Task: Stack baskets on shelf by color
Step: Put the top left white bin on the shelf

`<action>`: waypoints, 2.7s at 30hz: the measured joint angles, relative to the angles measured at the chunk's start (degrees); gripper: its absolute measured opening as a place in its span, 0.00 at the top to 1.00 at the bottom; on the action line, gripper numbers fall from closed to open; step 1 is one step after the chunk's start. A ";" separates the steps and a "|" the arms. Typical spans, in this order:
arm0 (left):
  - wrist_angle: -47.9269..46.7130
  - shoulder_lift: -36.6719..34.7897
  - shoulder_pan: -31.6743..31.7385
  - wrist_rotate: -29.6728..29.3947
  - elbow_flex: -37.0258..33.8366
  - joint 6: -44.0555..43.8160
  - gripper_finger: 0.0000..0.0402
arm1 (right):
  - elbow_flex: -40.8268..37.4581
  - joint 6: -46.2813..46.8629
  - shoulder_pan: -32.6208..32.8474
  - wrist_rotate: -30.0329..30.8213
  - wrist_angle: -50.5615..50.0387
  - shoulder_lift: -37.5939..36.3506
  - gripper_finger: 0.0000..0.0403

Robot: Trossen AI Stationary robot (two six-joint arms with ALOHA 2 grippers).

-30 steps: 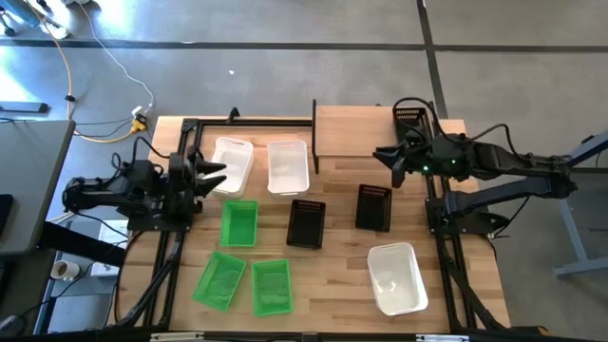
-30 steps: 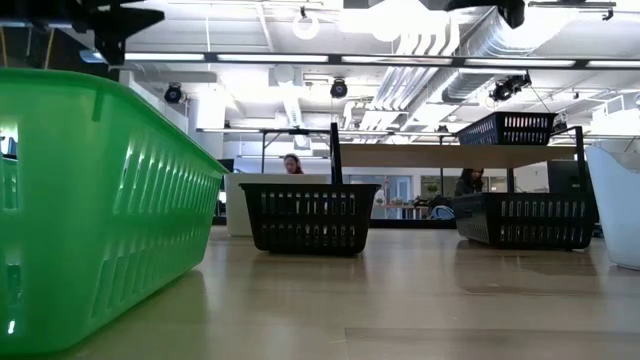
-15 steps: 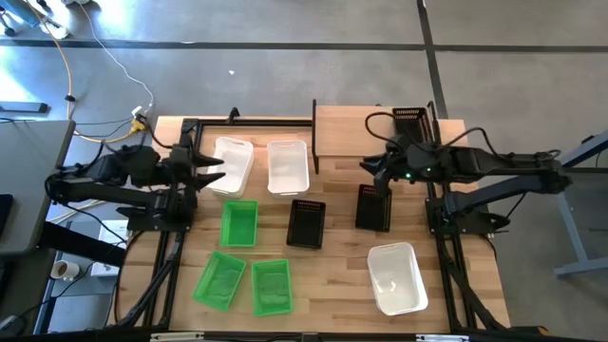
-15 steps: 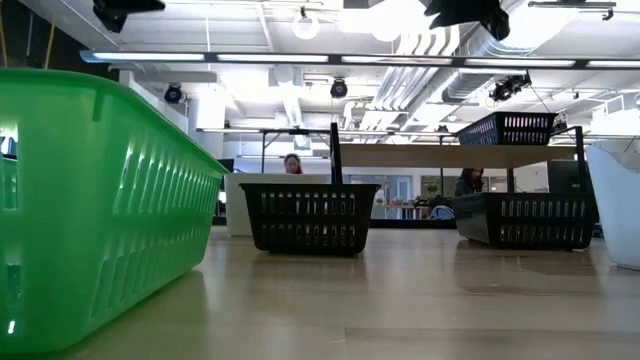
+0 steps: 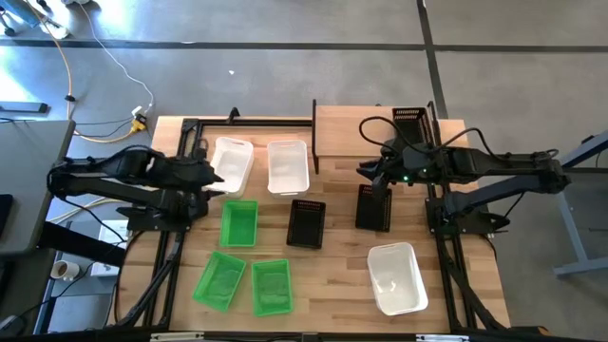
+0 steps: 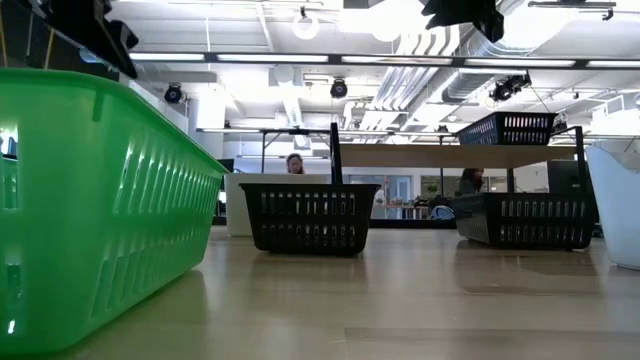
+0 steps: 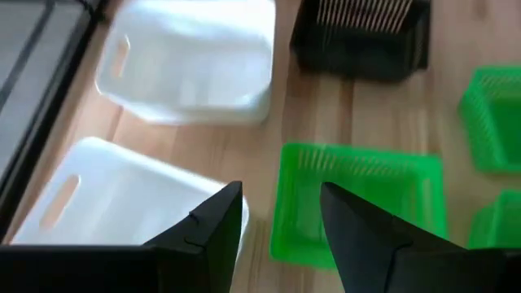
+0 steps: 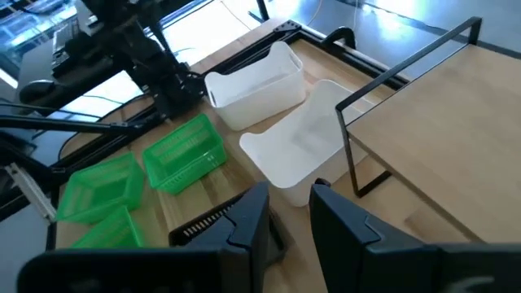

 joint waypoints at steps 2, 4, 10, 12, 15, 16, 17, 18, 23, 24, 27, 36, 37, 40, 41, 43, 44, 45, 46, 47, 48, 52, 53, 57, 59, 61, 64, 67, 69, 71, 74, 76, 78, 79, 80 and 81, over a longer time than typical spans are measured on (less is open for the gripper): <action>-1.17 1.80 0.00 -0.38 0.00 0.02 0.61 | -0.01 -0.01 0.00 -1.02 0.01 0.00 0.81; -2.15 3.59 0.00 -1.30 0.00 0.02 0.61 | 0.01 0.21 0.00 -2.12 0.03 0.00 0.81; -3.80 9.24 0.00 -3.32 0.00 2.82 0.61 | 0.00 0.37 0.00 -5.13 0.05 0.00 0.81; -3.81 11.23 0.01 -3.30 0.00 3.95 0.61 | -0.01 0.39 0.00 -5.69 0.08 0.00 0.81; -3.84 14.05 0.31 -3.30 0.00 5.36 0.61 | 0.01 0.37 0.00 -6.56 0.08 0.00 0.81; -3.94 15.00 0.64 -3.23 0.00 5.58 0.61 | -0.01 0.37 0.00 -6.65 0.07 0.00 0.81; -4.19 15.91 1.08 -3.12 0.00 5.90 0.61 | 0.00 0.32 0.00 -6.85 0.08 0.00 0.81; -4.52 16.77 1.59 -2.98 0.00 6.03 0.61 | 0.00 0.12 0.00 -7.11 0.07 0.00 0.81; -4.88 20.67 4.77 -2.33 0.00 7.41 0.61 | 0.00 -0.19 0.00 -8.59 0.07 0.00 0.81; -4.86 21.34 5.50 -1.67 0.00 7.92 0.61 | 0.01 -0.35 0.00 -8.63 0.08 0.00 0.81; -5.04 23.57 7.68 1.05 0.00 9.17 0.61 | -0.01 -0.54 0.00 -8.69 0.08 0.00 0.81; -7.33 28.87 13.30 2.76 0.02 14.87 0.61 | -0.01 -2.59 0.00 -10.58 0.08 0.00 0.81; -7.65 29.47 13.85 2.78 0.02 15.11 0.61 | -0.01 -2.62 0.00 -11.07 0.08 0.00 0.81; -8.86 30.95 15.28 3.10 0.02 15.43 0.61 | 0.01 -2.74 0.00 -11.49 0.07 0.00 0.81; -9.50 31.44 15.66 3.34 0.02 15.44 0.61 | -0.01 -2.94 0.00 -11.49 0.07 0.00 0.81; -10.36 32.43 16.31 4.11 0.02 15.46 0.61 | -0.01 -3.42 0.00 -11.49 0.06 0.00 0.81; -10.75 32.94 16.55 4.46 0.02 15.70 0.61 | -0.01 -3.98 0.00 -11.49 0.08 0.00 0.81; -11.16 33.32 16.70 4.57 0.02 16.10 0.61 | -0.01 -4.38 0.00 -11.49 0.06 0.00 0.81; -11.54 33.69 16.95 4.57 0.02 16.73 0.61 | -0.01 -4.59 0.00 -11.49 0.07 0.00 0.81; -11.75 34.13 17.00 4.55 0.02 17.26 0.61 | -0.01 -4.59 0.00 -11.48 0.08 0.00 0.81; -11.92 34.66 17.00 4.54 0.02 17.54 0.61 | -0.01 -4.61 0.00 -11.49 0.08 0.00 0.81; -12.26 36.46 17.00 4.40 0.02 18.21 0.61 | -0.01 -4.61 0.00 -11.49 0.05 0.00 0.81; -12.17 36.98 17.00 4.40 0.02 18.35 0.61 | -0.01 -4.61 0.00 -11.49 0.06 0.00 0.81; -12.16 39.34 17.02 4.32 0.02 18.41 0.61 | -0.01 -4.61 0.00 -11.47 0.08 0.00 0.81; -12.09 40.60 17.00 3.83 0.02 18.40 0.61 | -0.01 -4.61 0.00 -11.47 0.05 0.00 0.81; -11.95 42.03 17.03 3.10 0.00 18.38 0.61 | -0.01 -4.61 0.00 -11.47 0.07 0.00 0.81; -11.40 44.21 17.35 3.09 0.00 18.36 0.61 | -0.01 -4.66 0.00 -11.47 0.07 0.00 0.81; -10.42 46.34 18.36 3.13 0.00 18.22 0.61 | -0.01 -5.54 0.00 -11.49 0.08 0.00 0.81; -9.81 47.60 19.14 3.13 0.00 18.38 0.61 | -0.01 -5.68 0.00 -11.49 0.06 -0.01 0.81; -9.58 48.78 20.00 3.20 0.00 18.38 0.61 | -0.01 -5.68 0.00 -11.50 0.05 -0.02 0.81; -9.43 50.03 21.22 4.06 0.00 18.40 0.61 | -0.01 -5.68 0.00 -11.51 0.05 -0.02 0.81; -9.25 50.54 22.02 5.21 -0.04 18.41 0.61 | -0.01 -5.68 0.00 -11.52 0.05 -0.02 0.81; -9.13 51.08 22.56 5.68 -0.04 18.81 0.62 | -0.01 -5.68 0.00 -11.54 0.05 -0.02 0.81; -9.12 51.20 22.76 5.71 -0.04 19.22 0.63 | -0.01 -5.68 0.00 -11.54 0.05 -0.02 0.81; -9.14 51.22 23.00 5.73 -0.04 19.57 0.65 | -0.01 -5.68 0.00 -11.55 0.05 -0.02 0.81; -9.12 51.20 23.17 5.73 -0.04 19.89 0.67 | -0.01 -5.68 0.00 -11.56 0.05 -0.02 0.81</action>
